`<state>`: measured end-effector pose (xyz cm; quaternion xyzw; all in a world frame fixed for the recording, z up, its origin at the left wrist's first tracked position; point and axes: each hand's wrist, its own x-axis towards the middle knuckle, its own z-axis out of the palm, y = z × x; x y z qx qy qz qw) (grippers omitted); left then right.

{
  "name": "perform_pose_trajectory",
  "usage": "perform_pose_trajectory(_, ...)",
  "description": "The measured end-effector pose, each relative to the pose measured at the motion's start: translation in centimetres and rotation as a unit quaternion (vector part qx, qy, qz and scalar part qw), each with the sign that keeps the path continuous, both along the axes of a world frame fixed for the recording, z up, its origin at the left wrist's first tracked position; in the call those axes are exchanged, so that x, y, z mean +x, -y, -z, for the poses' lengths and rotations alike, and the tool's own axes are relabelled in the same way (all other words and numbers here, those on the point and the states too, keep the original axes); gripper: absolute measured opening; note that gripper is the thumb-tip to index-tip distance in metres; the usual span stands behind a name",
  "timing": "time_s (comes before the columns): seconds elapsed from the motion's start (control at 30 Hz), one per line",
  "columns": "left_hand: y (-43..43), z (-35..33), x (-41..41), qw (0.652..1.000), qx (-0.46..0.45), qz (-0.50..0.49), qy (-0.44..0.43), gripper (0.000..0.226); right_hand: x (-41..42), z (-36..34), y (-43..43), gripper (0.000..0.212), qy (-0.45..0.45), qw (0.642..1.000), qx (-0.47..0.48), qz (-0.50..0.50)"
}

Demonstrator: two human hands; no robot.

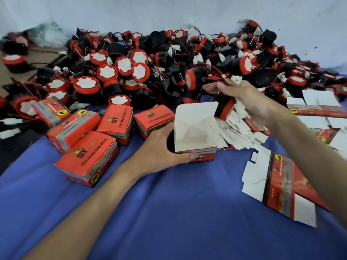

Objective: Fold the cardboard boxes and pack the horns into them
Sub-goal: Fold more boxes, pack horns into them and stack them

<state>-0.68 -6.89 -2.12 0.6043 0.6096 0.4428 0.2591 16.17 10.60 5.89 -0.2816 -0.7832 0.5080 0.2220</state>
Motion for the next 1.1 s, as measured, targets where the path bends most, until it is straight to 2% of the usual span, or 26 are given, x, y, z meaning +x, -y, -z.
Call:
perform_pose_trajectory(0.13, 0.0, 0.1, -0.1, 1.000, -0.003, -0.002, -0.009, 0.069, 0.4, -1.1, 0.6, 0.037, -0.083, 0.993, -0.087, 0.017)
perform_pose_trajectory(0.23, 0.0, 0.1, -0.1, 1.000, -0.003, -0.001, -0.009, 0.069, 0.5, -1.7, 0.6, 0.035, -0.111, 0.991, -0.058, 0.045)
perform_pose_trajectory(0.37, 0.0, 0.0, -0.1, 1.000, 0.003, 0.003, -0.007, 0.067, 0.8, -2.8, 0.2, 0.028, -0.215, 0.974, -0.040, 0.053)
perform_pose_trajectory(0.5, 0.0, 0.0, 0.0, 1.000, 0.012, 0.000, -0.002, 0.064, 1.1, -4.0, 1.0, 0.021, -0.272, 0.959, 0.042, 0.062)
perform_pose_trajectory(0.6, 0.1, -0.1, 0.2, 1.000, 0.018, 0.000, 0.000, 0.064, 0.9, -5.0, 2.6, 0.015, -0.367, 0.927, 0.027, 0.070)
perform_pose_trajectory(0.7, 0.0, -0.2, 0.2, 1.000, 0.020, -0.005, -0.005, 0.063, 0.6, -5.7, 4.7, 0.026, -0.479, 0.862, -0.108, 0.127)
perform_pose_trajectory(0.73, 0.0, -0.2, 0.2, 1.000, 0.022, -0.005, -0.007, 0.063, 0.7, -5.7, 5.3, 0.032, -0.481, 0.848, -0.163, 0.149)
perform_pose_trajectory(0.77, 0.1, -0.2, 0.2, 1.000, 0.023, -0.006, -0.009, 0.062, 0.7, -5.5, 5.7, 0.033, -0.459, 0.850, -0.205, 0.158)
perform_pose_trajectory(0.87, 0.2, -0.2, 0.3, 1.000, 0.025, -0.005, -0.010, 0.062, 0.1, -4.2, 7.6, 0.011, -0.332, 0.895, -0.281, 0.096)
perform_pose_trajectory(0.9, 0.3, -0.2, 0.3, 1.000, 0.025, -0.005, -0.010, 0.063, -0.1, -3.8, 8.1, 0.009, -0.313, 0.900, -0.294, 0.070)
perform_pose_trajectory(0.93, 0.3, -0.2, 0.3, 1.000, 0.025, -0.005, -0.010, 0.063, -0.2, -3.4, 8.5, 0.022, -0.308, 0.902, -0.300, 0.046)
perform_pose_trajectory(1.0, 0.2, -0.1, 0.3, 1.000, 0.026, -0.002, -0.010, 0.065, -0.4, -3.0, 8.9, 0.046, -0.295, 0.917, -0.267, 0.011)
perform_pose_trajectory(1.1, 0.1, -0.1, 0.2, 0.999, 0.032, -0.001, -0.011, 0.065, -0.3, -2.5, 9.2, 0.038, -0.203, 0.976, -0.070, -0.031)
